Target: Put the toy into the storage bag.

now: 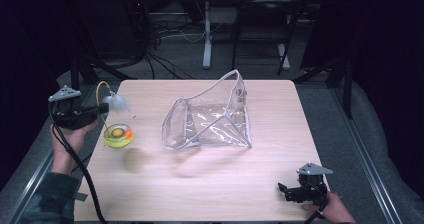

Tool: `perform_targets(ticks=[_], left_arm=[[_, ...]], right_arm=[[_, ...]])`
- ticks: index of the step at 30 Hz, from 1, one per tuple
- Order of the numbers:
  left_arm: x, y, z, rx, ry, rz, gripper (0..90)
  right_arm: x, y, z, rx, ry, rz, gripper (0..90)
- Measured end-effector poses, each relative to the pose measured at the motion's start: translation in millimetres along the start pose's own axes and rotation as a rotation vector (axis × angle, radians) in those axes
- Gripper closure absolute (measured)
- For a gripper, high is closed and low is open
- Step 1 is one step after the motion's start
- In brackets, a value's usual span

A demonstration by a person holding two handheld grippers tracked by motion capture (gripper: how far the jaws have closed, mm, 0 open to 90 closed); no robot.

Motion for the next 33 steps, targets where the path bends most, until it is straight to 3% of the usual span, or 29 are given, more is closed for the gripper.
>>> perform_targets(ticks=[15,33], left_arm=[[-5.7,-39.2,2.7,-0.038,0.003,-0.035,88.2],[-16.8,-71.3,-1.6,-0.048,0.022,-0.076,88.2]], right_arm=[[-0.4,0.0,-0.1,-0.001,0.002,0.003,0.0],[-0.3,0.2,0.0,0.001,0.001,0.003,0.0]])
Point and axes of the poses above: each handheld gripper's, and its own axes: z roughly backward along the jaws, y roughly out of its underside, x roughly to its left, the point moved 10 cm from there along -z, roughly forward along the jaws, and after that the axes turned 5 degrees about y, right-handed, at the moved point
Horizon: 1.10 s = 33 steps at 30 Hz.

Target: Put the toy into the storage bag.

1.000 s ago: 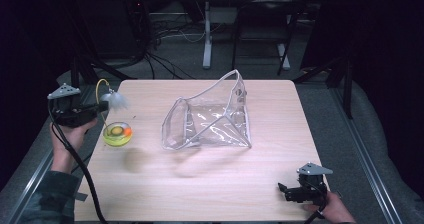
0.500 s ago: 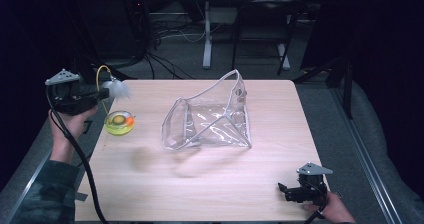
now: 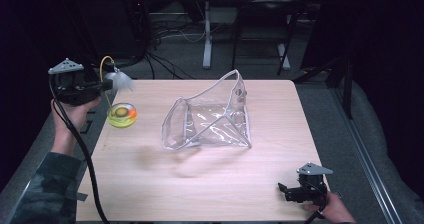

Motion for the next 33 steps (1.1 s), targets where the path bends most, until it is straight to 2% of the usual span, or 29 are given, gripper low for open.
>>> perform_targets(ticks=[3,17,33], left_arm=[[-3.4,-4.8,-1.3,0.006,0.005,-0.018,88.2],[-14.6,-30.8,-5.1,-0.011,0.026,-0.050,88.2],[-29.9,-51.8,-16.6,-0.021,0.049,-0.071,88.2]], right_arm=[[0.2,-0.2,-0.2,-0.003,0.000,-0.002,0.0],[0.0,0.0,-0.1,-0.001,0.000,0.000,0.0],[0.2,-0.1,-0.1,-0.002,-0.002,-0.001,0.0]])
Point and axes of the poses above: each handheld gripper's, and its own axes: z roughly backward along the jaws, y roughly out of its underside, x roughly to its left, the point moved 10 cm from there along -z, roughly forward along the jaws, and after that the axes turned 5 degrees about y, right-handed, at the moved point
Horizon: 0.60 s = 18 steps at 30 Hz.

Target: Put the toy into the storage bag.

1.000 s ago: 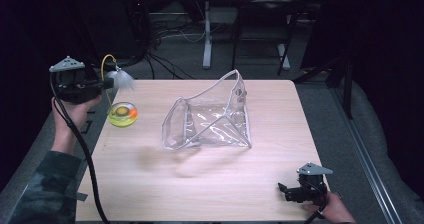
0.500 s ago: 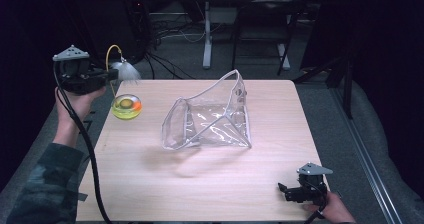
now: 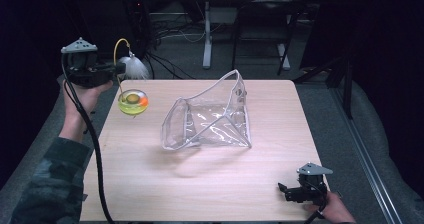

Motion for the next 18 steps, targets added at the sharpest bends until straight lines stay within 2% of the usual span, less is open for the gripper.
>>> perform_targets(ticks=[6,18], left_arm=[[-5.5,-8.9,-4.3,-0.007,0.009,-0.012,88.2],[-25.8,-29.1,-15.0,-0.014,0.042,-0.053,88.2]], right_arm=[[0.0,0.0,0.0,-0.001,0.002,-0.001,0.0],[0.0,0.0,0.0,-0.001,0.001,-0.001,0.0]])
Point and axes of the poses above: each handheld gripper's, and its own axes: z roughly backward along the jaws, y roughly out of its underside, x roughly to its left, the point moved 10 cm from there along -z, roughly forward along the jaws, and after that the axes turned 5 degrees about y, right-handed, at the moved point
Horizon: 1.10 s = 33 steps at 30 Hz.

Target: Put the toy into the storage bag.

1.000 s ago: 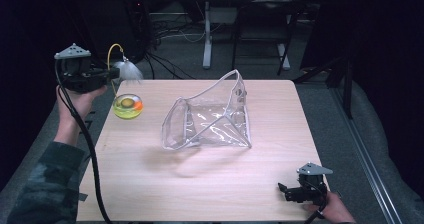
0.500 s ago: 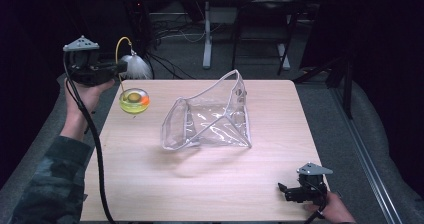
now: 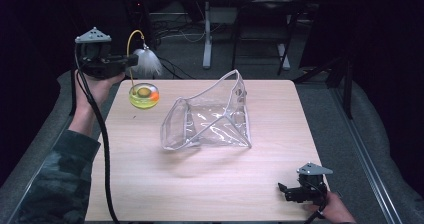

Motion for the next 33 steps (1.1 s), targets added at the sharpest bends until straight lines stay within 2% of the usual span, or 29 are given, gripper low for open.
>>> perform_targets(ticks=[16,30,33], left_arm=[[-23.9,-21.3,-14.9,-0.008,0.039,-0.047,88.2],[-48.1,-27.4,-29.4,-0.010,0.089,-0.076,88.2],[-55.5,-27.5,-35.3,-0.007,0.111,-0.079,88.2]], right_arm=[[-0.1,0.2,0.2,0.003,-0.002,0.004,0.0],[-0.2,0.3,0.2,0.004,-0.001,0.004,0.0],[-0.1,0.3,0.2,0.004,-0.002,0.004,0.0]])
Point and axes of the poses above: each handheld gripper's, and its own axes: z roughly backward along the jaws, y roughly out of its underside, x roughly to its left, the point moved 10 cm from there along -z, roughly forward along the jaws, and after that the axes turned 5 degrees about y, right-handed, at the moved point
